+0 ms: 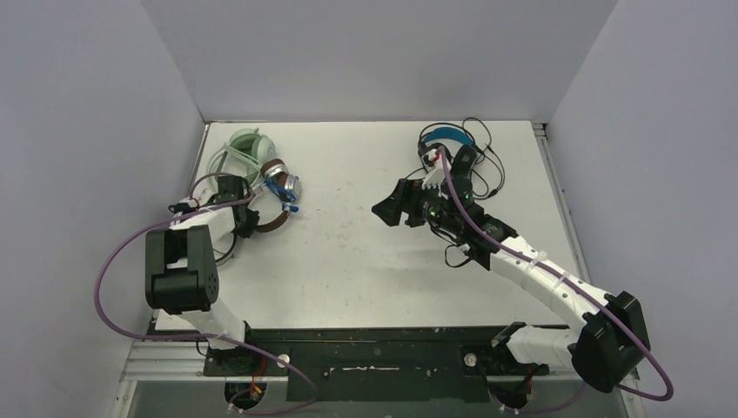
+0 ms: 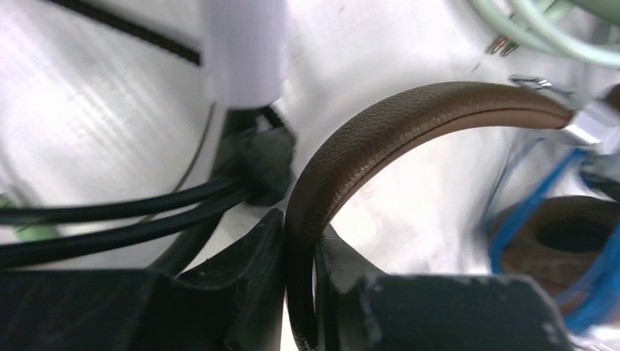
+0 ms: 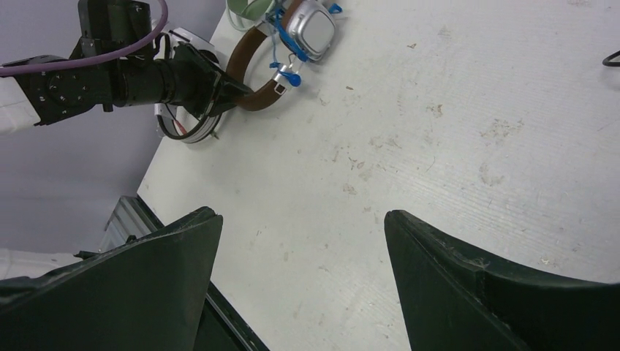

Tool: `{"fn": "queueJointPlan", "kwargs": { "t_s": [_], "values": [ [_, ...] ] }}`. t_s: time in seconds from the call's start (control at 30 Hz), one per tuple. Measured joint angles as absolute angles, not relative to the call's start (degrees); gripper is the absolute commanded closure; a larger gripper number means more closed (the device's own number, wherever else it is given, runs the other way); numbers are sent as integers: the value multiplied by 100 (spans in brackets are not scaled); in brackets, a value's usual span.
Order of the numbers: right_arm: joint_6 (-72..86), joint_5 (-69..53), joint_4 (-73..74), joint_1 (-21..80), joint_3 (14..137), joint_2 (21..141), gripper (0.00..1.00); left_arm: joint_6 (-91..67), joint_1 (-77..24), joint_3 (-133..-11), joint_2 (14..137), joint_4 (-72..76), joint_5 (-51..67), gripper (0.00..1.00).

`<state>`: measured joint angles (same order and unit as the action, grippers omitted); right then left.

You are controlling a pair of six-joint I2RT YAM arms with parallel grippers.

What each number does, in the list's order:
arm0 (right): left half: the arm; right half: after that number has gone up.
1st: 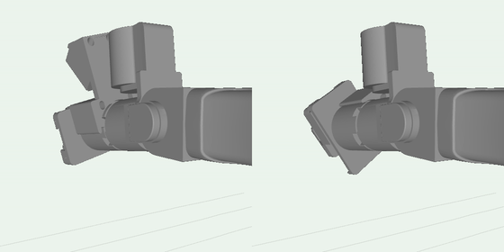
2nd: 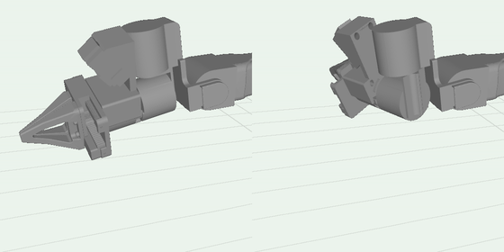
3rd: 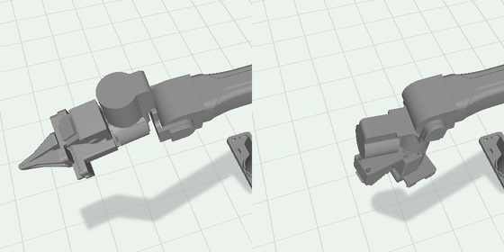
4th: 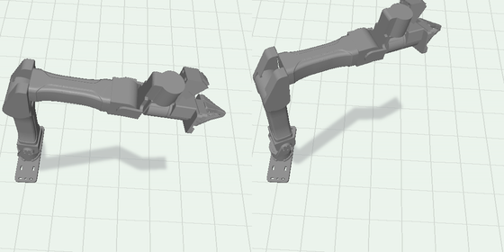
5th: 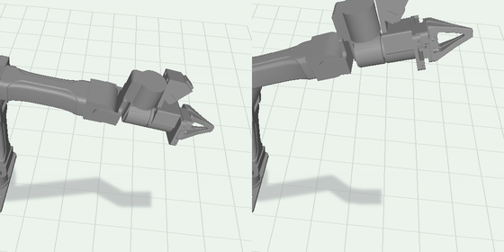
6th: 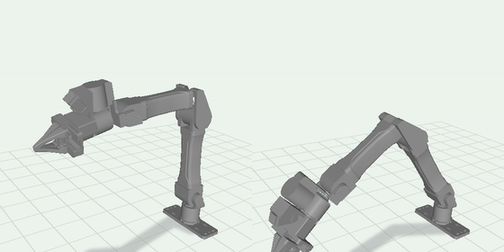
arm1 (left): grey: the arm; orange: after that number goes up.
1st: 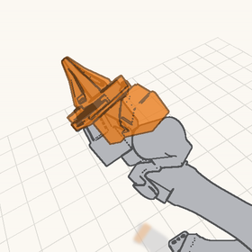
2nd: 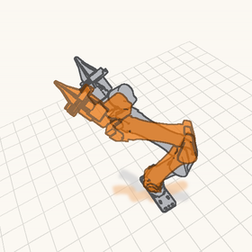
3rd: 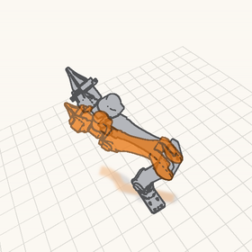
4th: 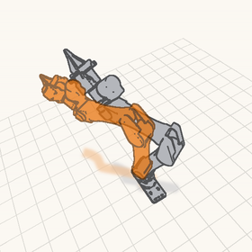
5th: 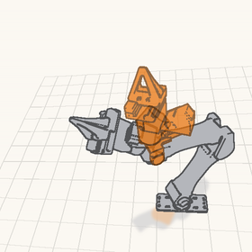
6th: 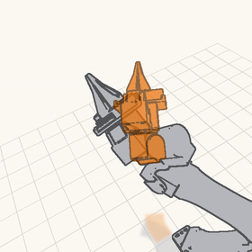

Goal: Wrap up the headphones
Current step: Place the headphones at the center of the board.

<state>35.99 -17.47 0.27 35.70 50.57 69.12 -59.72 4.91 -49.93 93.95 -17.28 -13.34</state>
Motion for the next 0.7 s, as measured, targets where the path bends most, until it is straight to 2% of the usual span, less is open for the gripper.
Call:
{"fn": "queueJointPlan", "kwargs": {
  "t_s": [0.13,0.33,0.47,0.6,0.7],
  "values": [
    [3524,-1772,34,3485,5013,6816,15,-5924,497,-5280,9649,-1629,-1293,66],
    [3446,-1782,89,3385,4904,6650,11,-5743,440,-5347,9653,-1525,-1223,30],
    [3382,-1785,128,3343,4871,6554,8,-5607,344,-5354,9535,-1564,-1216,18],
    [3339,-1769,178,3334,4871,6451,0,-5433,331,-5354,9212,-1752,-1308,3],
    [3253,-1675,279,3334,4869,6335,0,-5240,331,-5352,8770,-1870,-1411,3]
  ]
}}
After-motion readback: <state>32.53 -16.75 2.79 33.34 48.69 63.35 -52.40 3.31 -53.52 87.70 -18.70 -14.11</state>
